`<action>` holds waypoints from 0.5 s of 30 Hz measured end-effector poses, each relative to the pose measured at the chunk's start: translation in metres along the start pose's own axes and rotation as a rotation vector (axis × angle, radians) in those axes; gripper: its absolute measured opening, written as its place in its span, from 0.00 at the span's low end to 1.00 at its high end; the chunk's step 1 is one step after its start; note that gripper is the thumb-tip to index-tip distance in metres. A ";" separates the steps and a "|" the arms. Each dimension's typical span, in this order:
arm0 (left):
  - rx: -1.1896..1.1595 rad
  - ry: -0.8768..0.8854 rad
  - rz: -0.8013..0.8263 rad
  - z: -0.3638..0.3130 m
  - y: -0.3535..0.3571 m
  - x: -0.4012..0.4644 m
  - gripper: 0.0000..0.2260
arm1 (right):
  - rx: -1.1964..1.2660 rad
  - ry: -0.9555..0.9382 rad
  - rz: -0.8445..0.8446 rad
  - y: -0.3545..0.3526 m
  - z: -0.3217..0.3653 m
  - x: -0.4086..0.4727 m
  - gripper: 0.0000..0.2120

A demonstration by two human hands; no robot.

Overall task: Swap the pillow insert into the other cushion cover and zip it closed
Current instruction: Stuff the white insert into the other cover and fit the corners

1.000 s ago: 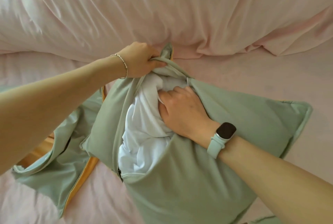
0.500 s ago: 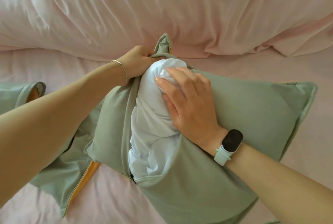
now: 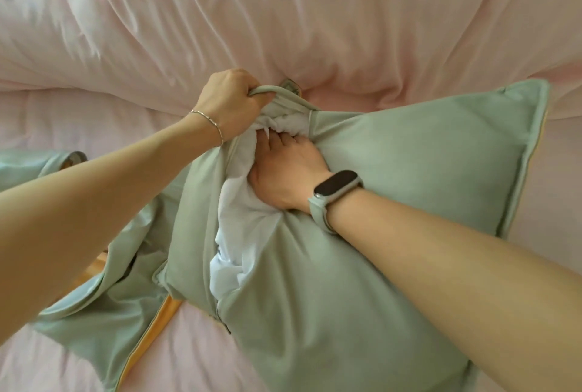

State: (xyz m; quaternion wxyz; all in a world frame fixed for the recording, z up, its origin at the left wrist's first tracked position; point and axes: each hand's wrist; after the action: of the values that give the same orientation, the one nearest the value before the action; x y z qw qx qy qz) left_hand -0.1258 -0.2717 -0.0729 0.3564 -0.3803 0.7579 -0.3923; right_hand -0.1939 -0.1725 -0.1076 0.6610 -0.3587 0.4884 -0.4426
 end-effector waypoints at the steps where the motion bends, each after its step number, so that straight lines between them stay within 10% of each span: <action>1: 0.012 0.002 0.003 0.001 0.002 0.002 0.15 | 0.009 0.015 0.009 0.000 -0.003 0.007 0.26; 15: -0.049 0.113 0.032 -0.003 0.010 -0.005 0.11 | 0.346 -0.057 0.048 -0.025 -0.028 -0.037 0.12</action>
State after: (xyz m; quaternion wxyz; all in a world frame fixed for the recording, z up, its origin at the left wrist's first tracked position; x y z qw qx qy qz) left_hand -0.1286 -0.2622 -0.0790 0.3098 -0.3541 0.7922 -0.3886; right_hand -0.2314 -0.1479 -0.0807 0.7369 -0.2404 0.3944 -0.4936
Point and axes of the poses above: each hand's wrist, its own x-axis towards the middle knuckle, its own y-axis out of the palm, z = x × y, and after that the axes turned 1 degree about -x, right-handed
